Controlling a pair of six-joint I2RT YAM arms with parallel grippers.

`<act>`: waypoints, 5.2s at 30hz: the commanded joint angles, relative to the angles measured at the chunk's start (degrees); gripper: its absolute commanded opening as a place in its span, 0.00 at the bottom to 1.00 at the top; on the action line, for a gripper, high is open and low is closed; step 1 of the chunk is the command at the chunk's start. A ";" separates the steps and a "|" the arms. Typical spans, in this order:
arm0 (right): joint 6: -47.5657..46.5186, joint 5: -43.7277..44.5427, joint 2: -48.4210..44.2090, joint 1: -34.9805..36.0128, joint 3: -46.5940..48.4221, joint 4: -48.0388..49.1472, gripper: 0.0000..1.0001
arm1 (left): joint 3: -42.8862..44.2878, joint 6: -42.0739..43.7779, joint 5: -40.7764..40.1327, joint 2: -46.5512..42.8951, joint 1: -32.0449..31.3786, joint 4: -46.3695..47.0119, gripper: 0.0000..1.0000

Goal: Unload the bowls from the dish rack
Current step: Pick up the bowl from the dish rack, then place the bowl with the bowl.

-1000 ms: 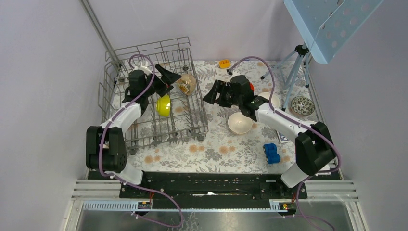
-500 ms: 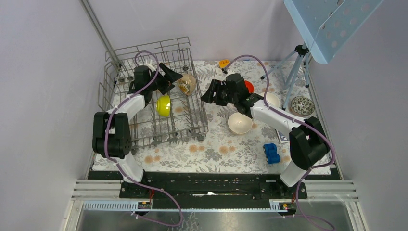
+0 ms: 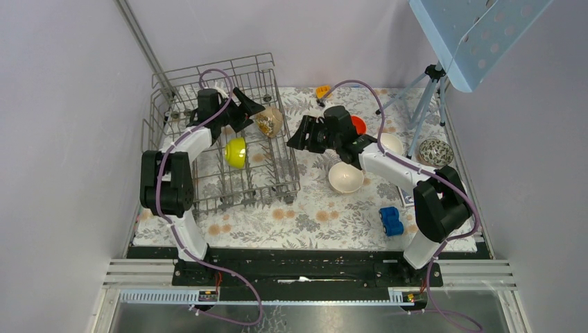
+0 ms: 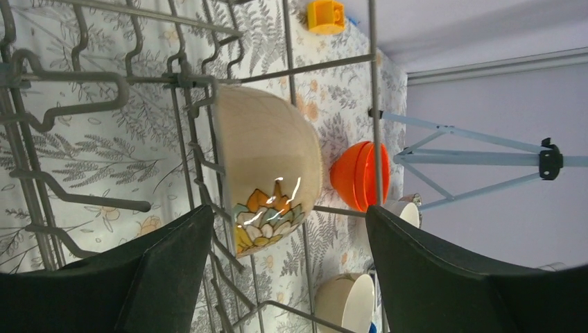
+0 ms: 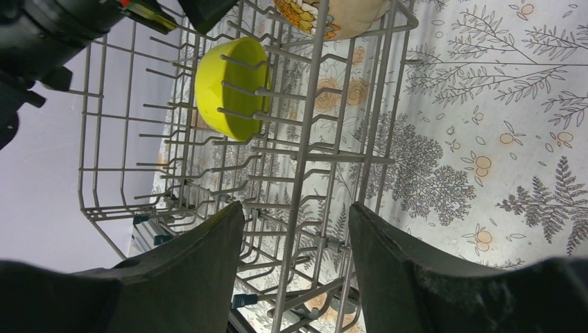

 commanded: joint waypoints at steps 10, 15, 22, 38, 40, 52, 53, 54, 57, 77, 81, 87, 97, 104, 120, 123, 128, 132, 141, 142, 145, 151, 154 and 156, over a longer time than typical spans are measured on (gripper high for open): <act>1.24 -3.39 0.18 0.51 1.20 3.94 0.62 | 1.81 -0.34 6.42 2.41 0.41 5.54 0.70; 0.82 -3.32 -0.09 0.44 0.82 3.49 0.61 | -0.87 -4.11 10.11 3.05 0.43 12.91 0.60; 0.71 -3.35 0.10 0.44 0.23 3.60 0.60 | -1.79 -6.28 11.92 4.02 0.41 17.06 0.51; 1.09 -3.85 0.53 -0.04 -1.08 4.47 0.59 | -2.03 -7.95 15.25 5.98 -0.24 20.73 0.49; 1.04 -3.91 0.50 -0.17 -1.32 4.51 0.59 | -1.34 -7.77 15.83 6.66 -0.57 20.20 0.49; 1.02 -4.75 0.65 -0.92 -1.73 4.88 0.56 | 0.05 -10.44 17.94 8.98 -2.40 23.90 0.26; 1.10 -4.87 0.69 -0.93 -1.80 4.99 0.56 | 0.09 -10.70 18.05 8.96 -2.40 24.35 0.24; 1.11 -4.98 0.82 -1.04 -1.86 5.08 0.55 | 0.07 -10.97 18.21 8.86 -2.40 24.75 0.20; 1.69 -5.47 1.19 -1.37 -2.07 5.62 0.54 | -0.34 -11.95 18.70 8.68 -2.40 26.49 0.12; 1.24 -3.60 2.41 -2.62 -1.86 3.45 0.54 | -6.02 -23.92 19.85 4.24 -1.93 45.80 0.00; 1.77 -3.85 2.69 -3.11 -2.54 3.99 0.51 | -8.45 -26.55 19.83 3.96 -1.29 50.08 0.00; 2.42 -4.02 2.59 -3.39 -2.96 4.43 0.50 | -11.60 -32.69 19.92 4.56 -0.33 58.97 0.00; 2.64 -4.31 1.65 -3.86 -3.08 4.52 0.50 | -13.52 -37.12 20.01 2.94 0.91 65.23 0.00; 2.62 -4.93 0.51 -3.95 -3.14 4.39 0.56 | -15.03 -39.32 19.72 -0.54 1.05 67.88 0.00; -1.27 -3.29 -13.84 -4.00 -4.45 -0.77 0.83 | -16.17 -37.40 18.17 -15.73 0.85 59.72 0.00; 0.80 -0.23 -18.84 -3.96 -6.14 -3.52 0.88 | -16.66 -34.91 17.61 -20.53 0.41 55.63 0.00; 3.24 0.54 -27.23 -3.94 -8.11 -10.56 0.99 | -17.07 -25.56 16.88 -30.77 -3.11 41.63 0.00; 2.92 -0.43 -35.86 -4.01 -11.92 -12.57 1.00 | -14.60 -5.87 12.44 -40.64 -9.47 17.95 0.00; 0.27 -2.83 -54.76 -5.34 -22.60 -15.13 1.00 | -9.23 21.07 -1.14 -55.13 -27.85 -17.57 0.00; -0.63 -2.83 -56.22 -5.37 -22.45 -17.30 1.00 | -9.30 22.55 -1.52 -55.96 -28.62 -20.09 0.00; -2.69 -3.01 -59.74 -5.38 -21.44 -24.65 1.00 | -9.34 27.80 -2.65 -57.72 -30.87 -27.37 0.00; -5.96 -1.48 -63.78 -5.31 -19.29 -34.34 1.00 | -8.69 31.47 -7.87 -60.47 -37.50 -33.69 0.00; -8.21 1.05 -62.65 -5.35 -17.24 -39.00 1.00 | -6.50 34.03 -11.90 -60.26 -41.71 -37.73 0.00; -9.10 2.56 -61.05 -5.35 -15.89 -40.79 1.00 | -5.44 35.74 -13.55 -59.37 -44.72 -39.75 0.00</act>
